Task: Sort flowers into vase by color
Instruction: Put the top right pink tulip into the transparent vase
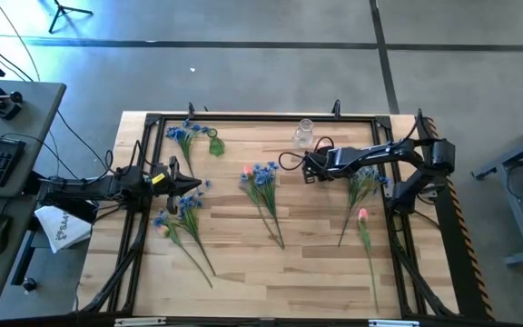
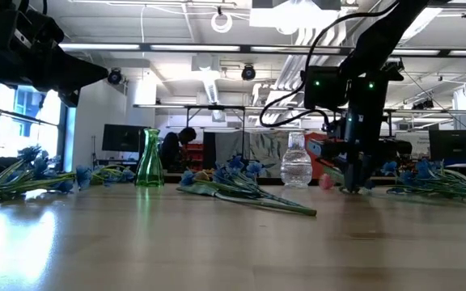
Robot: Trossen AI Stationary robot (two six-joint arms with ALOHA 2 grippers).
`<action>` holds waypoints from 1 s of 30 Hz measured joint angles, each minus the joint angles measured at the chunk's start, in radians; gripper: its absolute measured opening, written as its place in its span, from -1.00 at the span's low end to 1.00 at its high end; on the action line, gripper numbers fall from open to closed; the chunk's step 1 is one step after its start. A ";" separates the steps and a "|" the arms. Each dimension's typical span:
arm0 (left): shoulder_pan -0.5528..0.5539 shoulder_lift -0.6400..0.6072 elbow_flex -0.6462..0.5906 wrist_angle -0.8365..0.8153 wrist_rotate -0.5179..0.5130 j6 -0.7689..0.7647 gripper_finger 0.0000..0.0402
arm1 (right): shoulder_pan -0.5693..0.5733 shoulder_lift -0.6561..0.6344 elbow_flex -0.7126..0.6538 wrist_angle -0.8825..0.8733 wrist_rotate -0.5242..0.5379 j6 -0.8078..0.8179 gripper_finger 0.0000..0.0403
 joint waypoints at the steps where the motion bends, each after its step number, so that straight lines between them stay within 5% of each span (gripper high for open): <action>1: 0.000 0.000 0.000 0.000 0.000 0.000 -1.00 | 0.004 0.000 0.000 -0.002 0.001 -0.015 -0.92; 12: 0.000 0.000 0.000 0.000 0.000 -0.009 -1.00 | 0.144 -0.268 -0.002 0.041 0.060 -0.180 -0.97; 20: 0.000 0.000 0.000 0.000 0.000 -0.009 -1.00 | 0.276 -0.484 -0.002 0.321 0.105 -0.618 -0.99; 26: 0.000 0.000 0.000 0.000 0.000 -0.009 -1.00 | 0.263 -0.494 -0.199 1.137 0.097 -1.157 -0.99; 30: 0.000 0.000 0.000 0.004 -0.002 -0.009 -1.00 | 0.158 -0.461 -0.363 1.684 0.085 -1.334 -1.00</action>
